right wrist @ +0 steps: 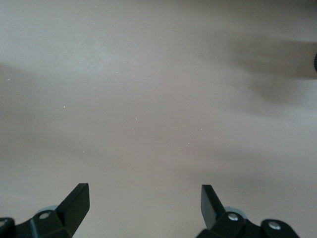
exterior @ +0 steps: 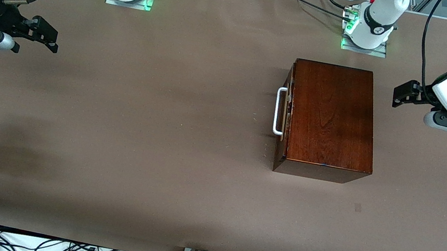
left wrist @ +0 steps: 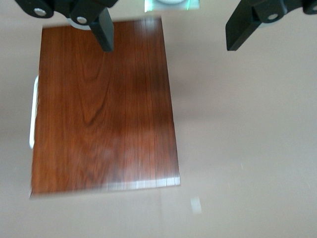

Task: Open drawer, take yellow block, close drawer
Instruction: 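Move the left gripper over to the white drawer handle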

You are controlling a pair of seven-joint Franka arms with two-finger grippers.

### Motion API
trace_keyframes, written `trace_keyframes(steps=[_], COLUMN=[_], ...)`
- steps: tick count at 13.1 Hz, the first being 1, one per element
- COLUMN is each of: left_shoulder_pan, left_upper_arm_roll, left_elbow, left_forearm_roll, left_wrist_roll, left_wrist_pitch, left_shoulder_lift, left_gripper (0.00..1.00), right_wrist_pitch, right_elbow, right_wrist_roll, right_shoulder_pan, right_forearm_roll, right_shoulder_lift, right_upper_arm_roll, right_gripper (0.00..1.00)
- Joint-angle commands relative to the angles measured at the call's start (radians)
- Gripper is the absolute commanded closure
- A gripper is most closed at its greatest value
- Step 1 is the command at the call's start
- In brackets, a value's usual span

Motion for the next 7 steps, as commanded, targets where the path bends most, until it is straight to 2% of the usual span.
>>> trace_keyframes(steps=[1,3,5,7], left_shoulder_pan=[-0.051,-0.111,-0.194,-0.310], left_upper_arm_roll=[-0.005,-0.005,-0.005,-0.005], left_elbow=[0.018,0.022,0.025,0.032], left_forearm_roll=[-0.033,-0.042,-0.053,-0.041], left_wrist_roll=[0.003,-0.002,-0.025,-0.132], left_wrist_pitch=[-0.133,-0.109,0.016,0.118], left_shoulder_lift=[0.039,0.094,0.163,0.223], left_gripper=[0.00,0.00,0.00,0.00], right_wrist_pitch=[-0.020,-0.020,-0.020,-0.020], right_elbow=[0.020,0.020,0.020,0.020], right_wrist_roll=[0.010,0.010,0.010,0.009], right_shoulder_pan=[0.003,0.003,0.003,0.003], right_forearm_roll=[-0.019,-0.019,-0.019,-0.018], right_shoulder_lift=[0.000,0.000,0.000,0.000], right_upper_arm_roll=[0.000,0.000,0.000,0.000], right_gripper=[0.00,0.00,0.00,0.00])
